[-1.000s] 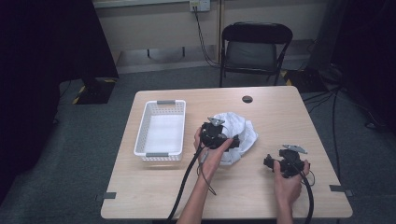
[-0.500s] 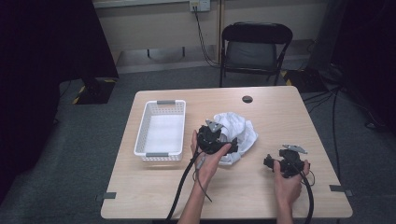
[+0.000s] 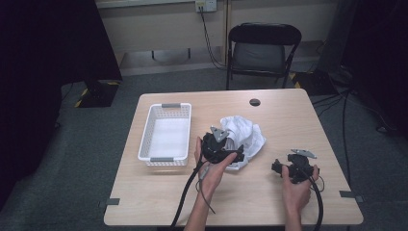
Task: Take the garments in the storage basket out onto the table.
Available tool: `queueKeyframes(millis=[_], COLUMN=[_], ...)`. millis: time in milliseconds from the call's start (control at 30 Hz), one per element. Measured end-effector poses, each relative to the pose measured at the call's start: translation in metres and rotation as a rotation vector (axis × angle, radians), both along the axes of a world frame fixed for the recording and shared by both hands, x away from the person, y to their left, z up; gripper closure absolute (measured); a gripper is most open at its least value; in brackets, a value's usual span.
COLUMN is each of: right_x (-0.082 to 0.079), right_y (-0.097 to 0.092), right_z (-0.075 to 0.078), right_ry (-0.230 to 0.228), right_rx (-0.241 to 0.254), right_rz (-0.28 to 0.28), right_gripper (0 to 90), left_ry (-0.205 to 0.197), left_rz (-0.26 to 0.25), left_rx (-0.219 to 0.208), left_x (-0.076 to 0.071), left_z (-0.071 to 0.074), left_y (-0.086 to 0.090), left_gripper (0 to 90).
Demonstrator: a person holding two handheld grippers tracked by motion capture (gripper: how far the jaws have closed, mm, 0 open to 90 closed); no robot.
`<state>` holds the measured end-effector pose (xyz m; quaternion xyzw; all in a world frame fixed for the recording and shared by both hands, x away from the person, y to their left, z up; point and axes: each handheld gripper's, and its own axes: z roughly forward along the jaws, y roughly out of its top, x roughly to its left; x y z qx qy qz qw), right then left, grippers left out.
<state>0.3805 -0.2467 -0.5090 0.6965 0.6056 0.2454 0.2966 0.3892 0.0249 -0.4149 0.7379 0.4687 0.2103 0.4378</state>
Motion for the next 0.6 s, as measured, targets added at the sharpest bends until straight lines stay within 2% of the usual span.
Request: queueKeyframes(millis=[600], right_x=[0.000], right_y=[0.000], right_z=[0.000], right_ry=[0.000], right_rx=[0.000], right_rz=[0.000], right_gripper=[0.0], left_ry=[-0.066], left_rz=[0.024], left_rx=[-0.023], left_x=[-0.030], left_z=[0.009], left_y=[0.025], left_gripper=[0.4])
